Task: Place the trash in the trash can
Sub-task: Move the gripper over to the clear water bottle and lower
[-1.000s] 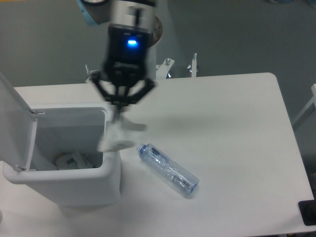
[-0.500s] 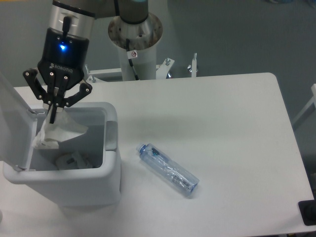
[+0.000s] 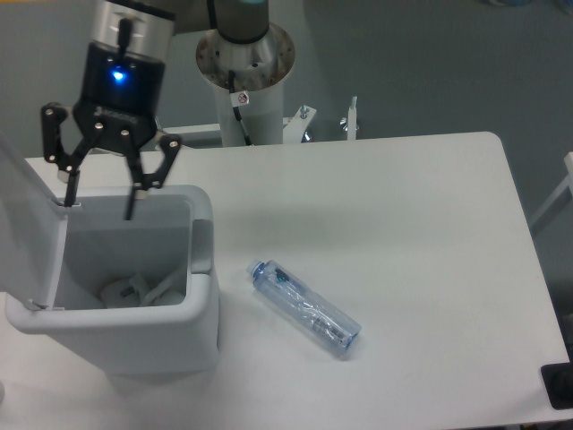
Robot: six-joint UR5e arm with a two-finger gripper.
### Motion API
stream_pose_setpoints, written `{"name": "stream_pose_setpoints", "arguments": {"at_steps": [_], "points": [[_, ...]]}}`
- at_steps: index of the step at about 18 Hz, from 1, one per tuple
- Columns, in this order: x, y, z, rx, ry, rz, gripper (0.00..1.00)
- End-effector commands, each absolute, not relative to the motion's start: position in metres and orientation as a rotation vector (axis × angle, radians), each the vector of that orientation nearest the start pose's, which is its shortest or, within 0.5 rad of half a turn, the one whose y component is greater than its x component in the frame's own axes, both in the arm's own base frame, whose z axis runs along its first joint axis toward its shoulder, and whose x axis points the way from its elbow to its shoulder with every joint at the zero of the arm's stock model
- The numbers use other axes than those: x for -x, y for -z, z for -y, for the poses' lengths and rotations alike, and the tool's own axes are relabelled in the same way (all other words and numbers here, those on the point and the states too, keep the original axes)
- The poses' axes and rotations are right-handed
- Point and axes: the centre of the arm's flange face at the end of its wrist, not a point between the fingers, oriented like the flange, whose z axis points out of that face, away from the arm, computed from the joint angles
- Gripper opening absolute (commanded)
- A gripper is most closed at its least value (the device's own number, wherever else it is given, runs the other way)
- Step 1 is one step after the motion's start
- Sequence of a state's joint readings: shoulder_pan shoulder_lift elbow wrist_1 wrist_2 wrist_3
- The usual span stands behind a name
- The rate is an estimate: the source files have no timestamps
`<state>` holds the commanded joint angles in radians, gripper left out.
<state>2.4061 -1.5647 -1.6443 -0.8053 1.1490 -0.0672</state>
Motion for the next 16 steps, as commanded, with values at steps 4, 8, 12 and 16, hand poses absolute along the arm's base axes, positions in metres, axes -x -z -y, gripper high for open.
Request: {"name": "stream_pose_setpoints", "arguments": {"at_steps": [4, 8, 12, 16], "points": [[0.369, -0.497, -0.413, 2.127, 0.118, 1.2, 1.0], [0.422, -0.409, -0.413, 2.258, -0.039, 1.41, 1.0], [0.448, -0.343, -0.432, 2.343, -0.007, 1.481, 1.0], [0.443, -0.295, -0.466, 2.436, 0.026, 1.47, 1.0]]}}
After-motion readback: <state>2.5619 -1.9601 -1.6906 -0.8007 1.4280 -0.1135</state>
